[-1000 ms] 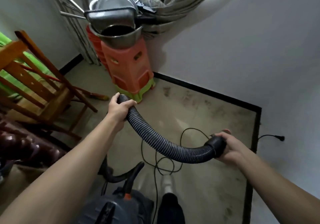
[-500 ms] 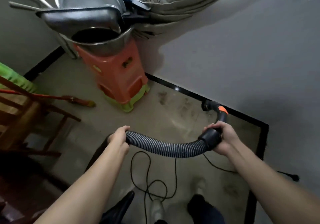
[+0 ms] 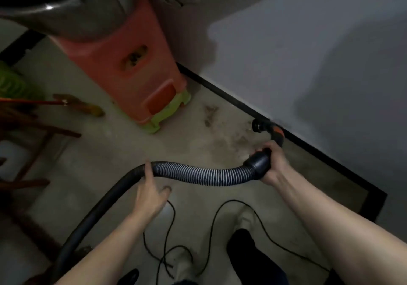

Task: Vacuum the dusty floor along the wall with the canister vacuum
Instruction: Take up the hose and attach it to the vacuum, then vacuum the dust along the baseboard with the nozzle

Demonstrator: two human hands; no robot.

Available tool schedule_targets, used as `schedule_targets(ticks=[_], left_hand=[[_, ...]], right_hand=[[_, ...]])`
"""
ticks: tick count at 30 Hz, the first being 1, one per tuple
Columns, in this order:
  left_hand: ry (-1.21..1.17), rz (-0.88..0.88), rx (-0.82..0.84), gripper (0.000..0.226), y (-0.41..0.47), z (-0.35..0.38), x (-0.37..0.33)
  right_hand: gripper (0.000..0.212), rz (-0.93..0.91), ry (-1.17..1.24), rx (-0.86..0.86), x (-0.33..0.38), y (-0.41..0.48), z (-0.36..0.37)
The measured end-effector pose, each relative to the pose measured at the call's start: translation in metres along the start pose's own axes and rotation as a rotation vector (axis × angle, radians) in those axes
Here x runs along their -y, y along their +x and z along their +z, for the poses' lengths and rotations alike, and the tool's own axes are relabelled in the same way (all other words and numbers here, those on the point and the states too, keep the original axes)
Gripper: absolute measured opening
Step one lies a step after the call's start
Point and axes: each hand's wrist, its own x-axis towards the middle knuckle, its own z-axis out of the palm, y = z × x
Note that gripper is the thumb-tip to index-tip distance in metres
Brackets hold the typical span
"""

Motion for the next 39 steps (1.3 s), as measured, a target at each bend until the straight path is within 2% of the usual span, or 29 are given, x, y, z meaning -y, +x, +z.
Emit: schedule_targets(ticks=[2, 4, 7, 9, 12, 15, 18, 19, 21, 25, 29, 32, 34, 37, 39], left_hand=[[0.341, 0.078, -0.050, 0.089, 0.022, 0.020, -0.003], [0.529, 0.223, -0.122, 0.064, 0.053, 0.044, -0.009], [0.608, 0.381, -0.083, 0.035, 0.109, 0.087, -0.004], [0.601, 0.355, -0.009, 0.026, 0.145, 0.114, 0.017], [0.580, 0.335, 0.017, 0.019, 0.195, 0.149, 0.063], [0.515, 0.392, 0.023, 0.031, 0.232, 0.179, 0.108], [0.348, 0.565, 0.047, 0.063, 0.257, 0.202, 0.137], [0.329, 0.650, 0.052, 0.061, 0.263, 0.210, 0.143], [0.336, 0.740, 0.066, 0.031, 0.276, 0.224, 0.157], [0.426, 0.595, 0.013, 0.013, 0.318, 0.237, 0.203], [0.487, 0.573, -0.114, 0.023, 0.353, 0.237, 0.241], [0.545, 0.540, -0.090, 0.023, 0.386, 0.220, 0.228], [0.655, 0.583, -0.088, 0.032, 0.409, 0.209, 0.215], [0.839, 0.629, -0.098, 0.061, 0.432, 0.198, 0.196], [0.979, 0.644, -0.083, 0.067, 0.437, 0.188, 0.195]], right_hand=[[0.028, -0.027, -0.071, 0.008, 0.003, 0.038, 0.009], [0.026, -0.013, -0.148, 0.049, -0.002, 0.073, 0.016], [0.022, 0.034, -0.202, 0.095, -0.022, 0.129, 0.023], [0.020, 0.048, -0.231, 0.101, -0.041, 0.165, 0.027], [0.014, 0.075, -0.286, 0.075, -0.079, 0.216, 0.032], [0.013, 0.085, -0.322, 0.091, -0.126, 0.260, 0.035], [0.013, 0.023, -0.238, 0.053, -0.165, 0.297, 0.035], [0.013, -0.003, -0.202, 0.042, -0.177, 0.308, 0.034], [0.011, -0.042, -0.181, 0.065, -0.206, 0.324, 0.033], [0.007, -0.096, -0.210, 0.225, -0.238, 0.345, 0.047], [0.014, -0.135, 0.038, 0.249, -0.193, 0.379, 0.076], [0.015, -0.189, 0.049, 0.270, -0.193, 0.398, 0.083], [0.015, -0.168, 0.094, 0.298, -0.212, 0.405, 0.082], [0.017, -0.154, 0.166, 0.288, -0.248, 0.416, 0.076], [0.021, -0.139, 0.182, 0.287, -0.271, 0.418, 0.075]])
